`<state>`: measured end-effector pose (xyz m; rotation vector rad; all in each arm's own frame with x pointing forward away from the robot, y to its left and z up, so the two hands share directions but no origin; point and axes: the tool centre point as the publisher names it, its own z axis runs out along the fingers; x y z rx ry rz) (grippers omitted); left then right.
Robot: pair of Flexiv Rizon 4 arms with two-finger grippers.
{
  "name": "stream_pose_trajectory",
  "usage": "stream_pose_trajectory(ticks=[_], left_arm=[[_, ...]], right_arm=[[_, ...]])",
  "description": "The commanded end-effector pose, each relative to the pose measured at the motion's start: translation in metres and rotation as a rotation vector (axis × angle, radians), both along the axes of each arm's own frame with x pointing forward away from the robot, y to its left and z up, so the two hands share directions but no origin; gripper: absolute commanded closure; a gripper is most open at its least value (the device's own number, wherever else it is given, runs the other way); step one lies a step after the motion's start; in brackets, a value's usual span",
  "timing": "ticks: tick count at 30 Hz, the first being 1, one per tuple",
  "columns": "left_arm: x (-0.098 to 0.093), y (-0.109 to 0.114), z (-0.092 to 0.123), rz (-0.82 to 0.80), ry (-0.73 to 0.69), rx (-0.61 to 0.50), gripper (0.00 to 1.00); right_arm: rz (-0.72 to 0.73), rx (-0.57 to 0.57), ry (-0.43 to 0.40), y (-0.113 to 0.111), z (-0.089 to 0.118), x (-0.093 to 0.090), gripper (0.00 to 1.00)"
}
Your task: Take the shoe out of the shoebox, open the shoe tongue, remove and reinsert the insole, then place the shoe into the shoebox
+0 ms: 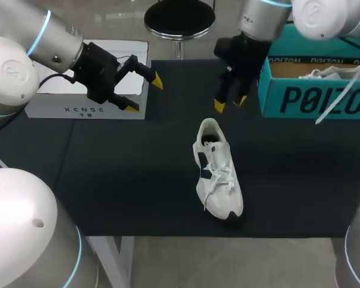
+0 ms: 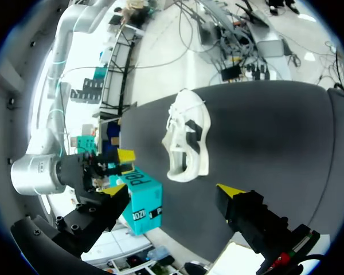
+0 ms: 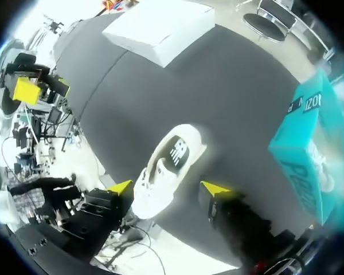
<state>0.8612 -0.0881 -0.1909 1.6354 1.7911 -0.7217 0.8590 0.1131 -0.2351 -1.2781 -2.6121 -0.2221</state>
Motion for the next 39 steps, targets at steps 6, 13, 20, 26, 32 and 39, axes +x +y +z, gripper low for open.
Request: stream_pose_trajectory(ticks=[6, 13, 20, 26, 32, 39], left_arm=[[0.000, 0.000, 0.000, 0.000, -0.001, 0.002, 0.00], [0.000, 0.000, 0.000, 0.000, -0.001, 0.002, 0.00], [0.000, 0.000, 0.000, 0.000, -0.001, 0.002, 0.00], [0.000, 0.000, 0.000, 0.000, -0.001, 0.002, 0.00], [0.000, 0.000, 0.000, 0.000, -0.001, 0.002, 0.00], [0.000, 0.000, 0.000, 0.000, -0.001, 0.002, 0.00]], right_arm=[[0.090, -0.051, -0.010, 0.007, -0.001, -0.006, 0.00], [0.594, -0.243, -0.232, 0.039, -0.001, 0.004, 0.00], [0.825, -0.306, -0.424, 0.046, -0.009, 0.001, 0.00], [0.825, -0.259, -0.535, 0.041, -0.014, -0.003, 0.00], [0.860, -0.170, -0.600, 0.040, -0.029, 0.000, 0.00], [0.965, -0.061, -0.606, 0.047, -0.045, 0.009, 0.00]])
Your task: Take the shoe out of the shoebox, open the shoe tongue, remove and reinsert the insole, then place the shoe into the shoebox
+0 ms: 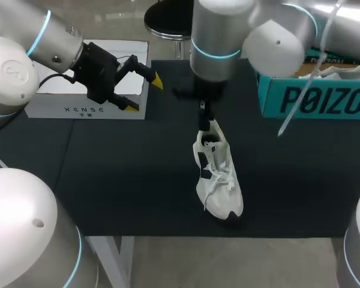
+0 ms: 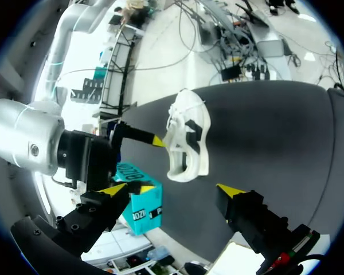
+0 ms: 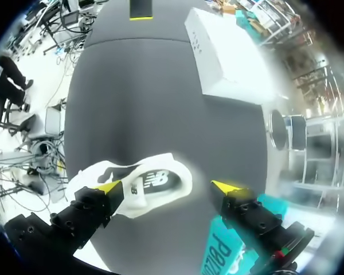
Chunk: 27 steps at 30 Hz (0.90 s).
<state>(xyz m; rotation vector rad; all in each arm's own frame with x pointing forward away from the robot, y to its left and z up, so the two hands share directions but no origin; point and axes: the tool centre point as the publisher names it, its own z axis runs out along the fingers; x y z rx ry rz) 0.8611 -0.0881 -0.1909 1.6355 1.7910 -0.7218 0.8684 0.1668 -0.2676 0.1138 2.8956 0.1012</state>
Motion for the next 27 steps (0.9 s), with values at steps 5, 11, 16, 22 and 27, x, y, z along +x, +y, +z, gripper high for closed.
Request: stream_pose_trajectory(ticks=[5, 11, 16, 22, 27], left_arm=[[0.000, 0.000, 0.000, 0.000, -0.001, 0.002, 0.00], [0.000, 0.000, 0.000, 0.000, -0.001, 0.002, 0.00], [0.000, 0.000, 0.000, 0.000, -0.001, 0.002, 0.00], [0.000, 0.000, 0.000, 0.000, -0.001, 0.002, 0.00], [0.000, 0.000, 0.000, 0.000, -0.001, 0.002, 0.00]], right_arm=[[0.197, 0.103, -0.005, -0.014, -0.023, 0.010, 0.00], [0.144, 0.083, 0.027, -0.025, -0.026, 0.023, 0.00], [0.143, 0.074, 0.048, -0.027, -0.030, 0.035, 0.00], [0.162, 0.056, 0.091, -0.026, -0.039, 0.051, 0.00], [0.167, 0.038, 0.128, -0.023, -0.049, 0.060, 0.00]])
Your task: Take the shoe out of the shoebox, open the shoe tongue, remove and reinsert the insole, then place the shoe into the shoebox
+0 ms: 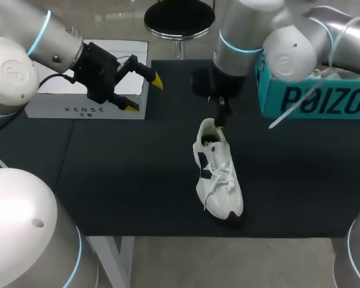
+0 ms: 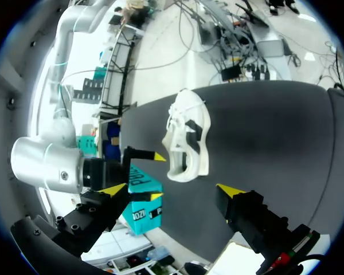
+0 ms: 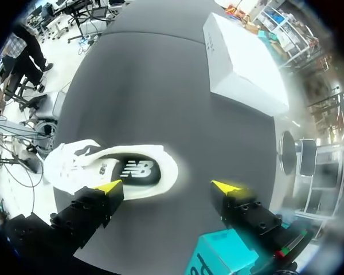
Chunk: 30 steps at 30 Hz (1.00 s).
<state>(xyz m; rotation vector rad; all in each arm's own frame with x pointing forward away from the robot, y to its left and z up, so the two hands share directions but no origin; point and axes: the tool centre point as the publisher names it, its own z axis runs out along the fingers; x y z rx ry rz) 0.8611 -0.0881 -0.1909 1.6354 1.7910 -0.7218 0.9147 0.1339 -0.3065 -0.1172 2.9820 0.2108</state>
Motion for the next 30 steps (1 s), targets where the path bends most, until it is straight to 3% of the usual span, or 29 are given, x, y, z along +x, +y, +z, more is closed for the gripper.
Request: stream_pose_trajectory(ticks=[1, 20, 30], left_arm=[[0.000, 0.000, 0.000, 0.000, -0.001, 0.002, 0.00], [0.000, 0.000, 0.000, 0.000, -0.001, 0.002, 0.00], [0.000, 0.000, 0.000, 0.000, -0.001, 0.002, 0.00]], right_arm=[[0.001, -0.020, 0.046, 0.011, -0.013, 0.015, 0.00], [0.001, -0.029, 0.130, 0.004, -0.045, 0.015, 0.00], [0.005, -0.026, 0.155, 0.012, -0.057, 0.015, 0.00]])
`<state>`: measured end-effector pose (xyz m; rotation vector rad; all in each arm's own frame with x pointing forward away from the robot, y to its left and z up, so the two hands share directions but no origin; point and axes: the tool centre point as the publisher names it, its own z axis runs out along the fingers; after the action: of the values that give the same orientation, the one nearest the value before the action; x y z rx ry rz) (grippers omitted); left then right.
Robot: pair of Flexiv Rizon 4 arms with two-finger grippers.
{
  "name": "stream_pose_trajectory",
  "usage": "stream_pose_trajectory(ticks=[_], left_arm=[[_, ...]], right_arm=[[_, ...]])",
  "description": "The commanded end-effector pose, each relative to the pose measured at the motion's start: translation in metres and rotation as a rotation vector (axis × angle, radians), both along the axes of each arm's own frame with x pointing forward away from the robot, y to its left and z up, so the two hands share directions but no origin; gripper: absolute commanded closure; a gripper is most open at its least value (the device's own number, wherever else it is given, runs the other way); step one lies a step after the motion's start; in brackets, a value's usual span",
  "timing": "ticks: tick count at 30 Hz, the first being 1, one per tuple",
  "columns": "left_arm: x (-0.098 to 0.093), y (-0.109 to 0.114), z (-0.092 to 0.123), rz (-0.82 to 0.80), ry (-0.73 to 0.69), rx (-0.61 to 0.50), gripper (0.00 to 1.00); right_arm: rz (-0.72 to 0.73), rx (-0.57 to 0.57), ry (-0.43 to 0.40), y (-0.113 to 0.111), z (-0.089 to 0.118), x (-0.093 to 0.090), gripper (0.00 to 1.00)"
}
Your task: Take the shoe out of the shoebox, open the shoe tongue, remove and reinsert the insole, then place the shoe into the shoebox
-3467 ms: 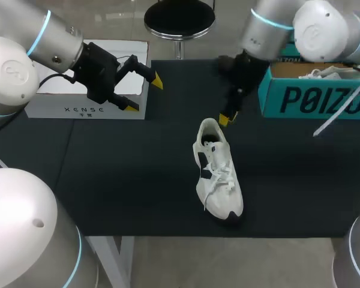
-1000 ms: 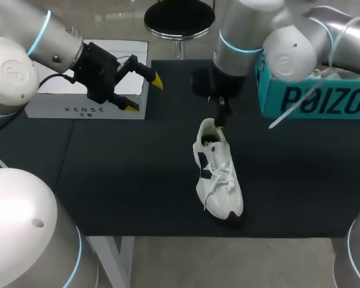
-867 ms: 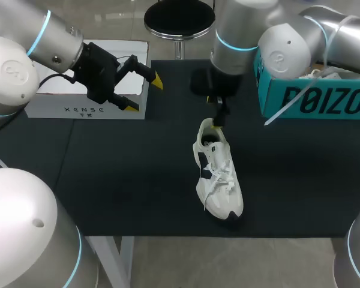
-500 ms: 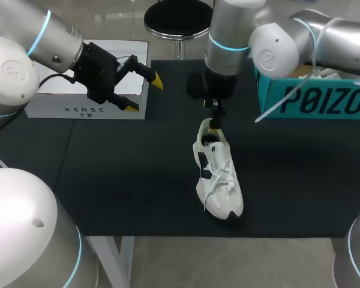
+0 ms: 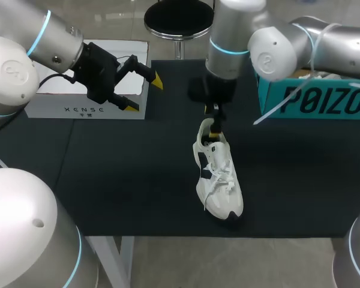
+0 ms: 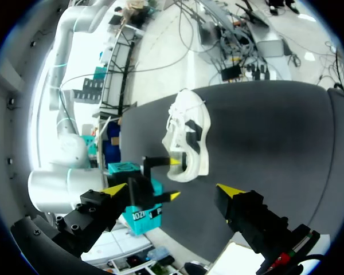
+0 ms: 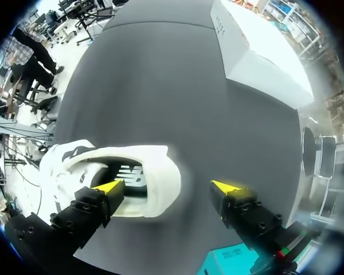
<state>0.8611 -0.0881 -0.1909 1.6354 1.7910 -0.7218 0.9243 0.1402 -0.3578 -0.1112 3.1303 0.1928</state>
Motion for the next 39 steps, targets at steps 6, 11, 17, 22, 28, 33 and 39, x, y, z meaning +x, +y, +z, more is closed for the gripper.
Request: stream_pose_trajectory(ticks=[6, 11, 17, 22, 28, 33, 39], left_arm=[[0.000, 0.000, 0.000, 0.000, -0.001, 0.002, 0.00], [0.000, 0.000, 0.000, 0.000, -0.001, 0.002, 0.00], [0.000, 0.000, 0.000, 0.000, -0.001, 0.002, 0.00], [0.000, 0.000, 0.000, 0.000, -0.001, 0.002, 0.00], [0.000, 0.000, 0.000, 0.000, -0.001, 0.002, 0.00], [0.000, 0.000, 0.000, 0.000, -0.001, 0.002, 0.00], [0.000, 0.000, 0.000, 0.000, -0.001, 0.002, 0.00]], right_arm=[[0.008, -0.004, 0.014, 0.007, -0.007, 0.006, 0.00], [0.007, -0.009, 0.017, 0.006, -0.007, 0.006, 0.00], [0.004, -0.013, 0.020, 0.004, -0.008, 0.004, 0.55], [-0.006, -0.014, 0.020, 0.003, -0.009, 0.003, 0.86], [-0.010, -0.011, 0.015, 0.003, -0.008, 0.003, 0.87], [-0.014, -0.012, 0.014, 0.004, -0.007, 0.002, 1.00], [-0.051, -0.032, -0.013, 0.003, 0.006, -0.003, 1.00]])
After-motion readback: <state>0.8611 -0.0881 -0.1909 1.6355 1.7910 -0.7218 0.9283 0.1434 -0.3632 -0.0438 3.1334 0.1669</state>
